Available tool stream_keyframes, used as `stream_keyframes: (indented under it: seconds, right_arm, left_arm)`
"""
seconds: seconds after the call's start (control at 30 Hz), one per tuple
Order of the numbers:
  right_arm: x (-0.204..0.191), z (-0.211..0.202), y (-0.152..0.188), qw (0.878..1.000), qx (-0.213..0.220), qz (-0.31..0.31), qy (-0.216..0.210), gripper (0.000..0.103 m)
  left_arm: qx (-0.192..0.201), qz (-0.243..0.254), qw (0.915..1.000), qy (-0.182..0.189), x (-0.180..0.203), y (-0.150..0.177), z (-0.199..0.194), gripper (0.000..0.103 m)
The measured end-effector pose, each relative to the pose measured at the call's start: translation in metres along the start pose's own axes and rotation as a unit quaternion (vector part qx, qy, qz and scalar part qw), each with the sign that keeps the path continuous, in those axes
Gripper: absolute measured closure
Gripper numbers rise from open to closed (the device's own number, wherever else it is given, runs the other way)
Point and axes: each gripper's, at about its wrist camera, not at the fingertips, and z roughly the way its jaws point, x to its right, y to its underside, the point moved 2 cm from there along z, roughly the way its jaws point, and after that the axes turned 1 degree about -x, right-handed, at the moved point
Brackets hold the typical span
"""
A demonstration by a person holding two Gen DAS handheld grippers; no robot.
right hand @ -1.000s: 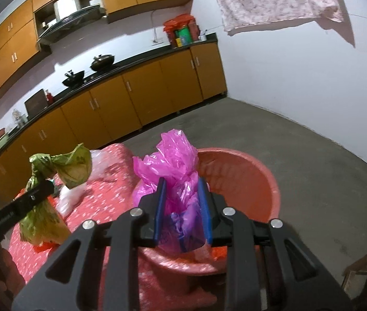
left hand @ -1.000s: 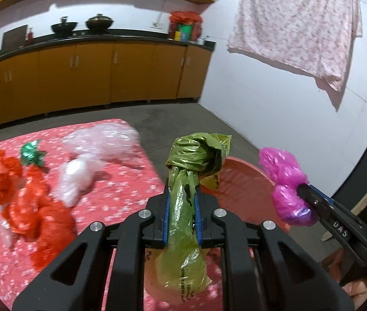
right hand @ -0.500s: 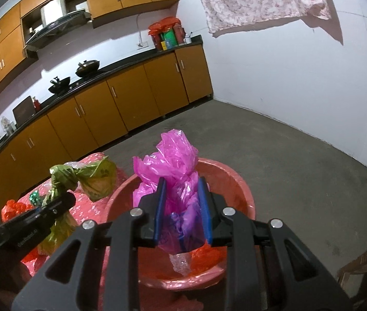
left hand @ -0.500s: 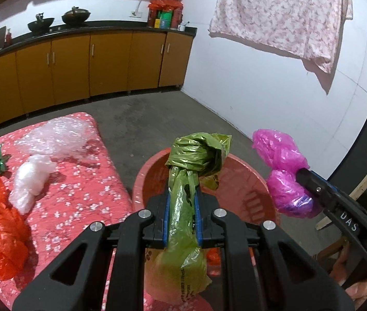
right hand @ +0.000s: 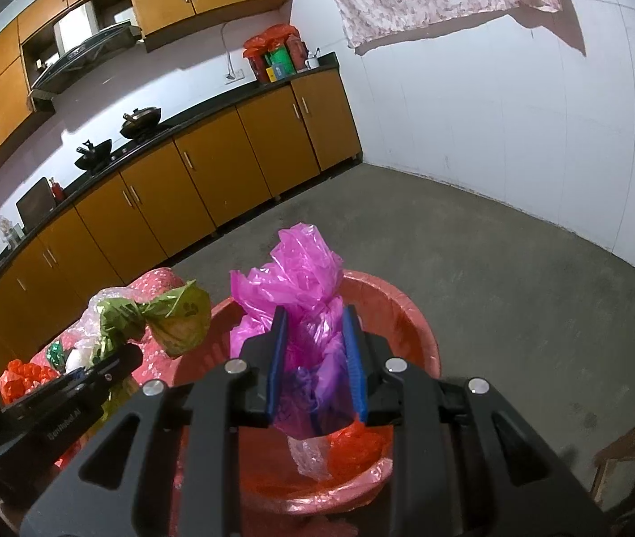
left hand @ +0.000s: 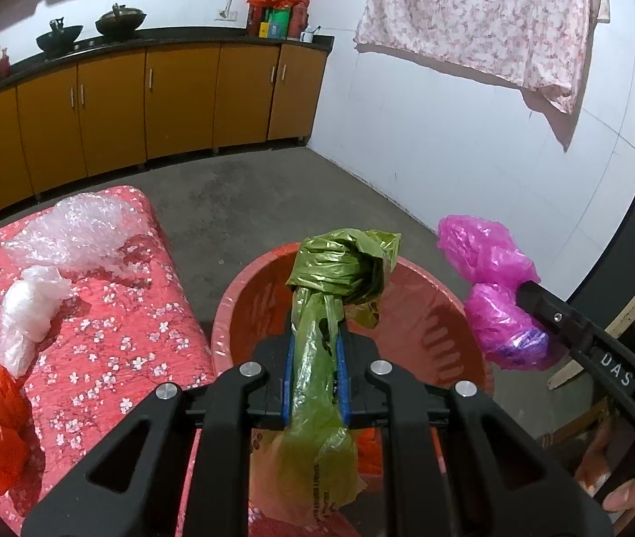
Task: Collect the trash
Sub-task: 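Carry both bags over the orange basket and open both tools to drop them, then grasp the large orange bag with the left tool while the right tool grasps a red bag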
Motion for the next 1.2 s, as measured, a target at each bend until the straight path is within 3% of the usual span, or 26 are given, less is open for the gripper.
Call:
stream_keyframes:
  seconds: [0.47,0.53,0.6,0.63,0.7,0.73,0.9,1.03,1.2]
  right_arm:
    - [0.003,0.021,0.002,1.000,-0.013,0.009,-0.004,0.078]
    - [0.002,0.023,0.002,1.000,-0.014,0.009,-0.006,0.076]
    - [0.003,0.023,0.004,1.000,-0.015,0.012,-0.011,0.068]
    - [0.005,0.023,0.005,1.000,-0.014,0.013,-0.011,0.067]
    - [0.005,0.023,0.006,1.000,-0.015,0.015,-0.014,0.064]
    - [0.005,0.023,0.005,1.000,-0.014,0.015,-0.013,0.063]
    - [0.009,0.018,0.006,1.000,-0.011,0.016,-0.004,0.061]
    - [0.009,0.012,0.006,1.000,-0.005,0.015,0.001,0.052]
    - [-0.003,0.000,0.002,1.000,0.019,-0.003,0.009,0.025]
  left_arm:
    - [-0.019,0.009,0.9996,0.018,0.006,-0.003,0.021,0.088]
    - [-0.022,0.012,0.9994,0.022,0.007,-0.004,0.023,0.088]
    - [-0.025,0.011,0.9994,0.022,0.006,-0.004,0.025,0.086]
    - [-0.029,0.010,0.9992,0.026,0.006,-0.004,0.026,0.083]
    - [-0.031,0.004,0.9992,0.026,0.004,-0.003,0.027,0.060]
    - [-0.029,0.002,0.9993,0.025,0.003,-0.003,0.026,0.054]
    - [-0.030,-0.009,0.9992,0.024,-0.008,0.000,0.025,0.049]
    - [-0.027,-0.024,0.9993,0.013,-0.021,0.001,0.016,0.045]
    - [0.002,-0.026,0.9996,-0.015,-0.039,-0.001,-0.010,0.028]
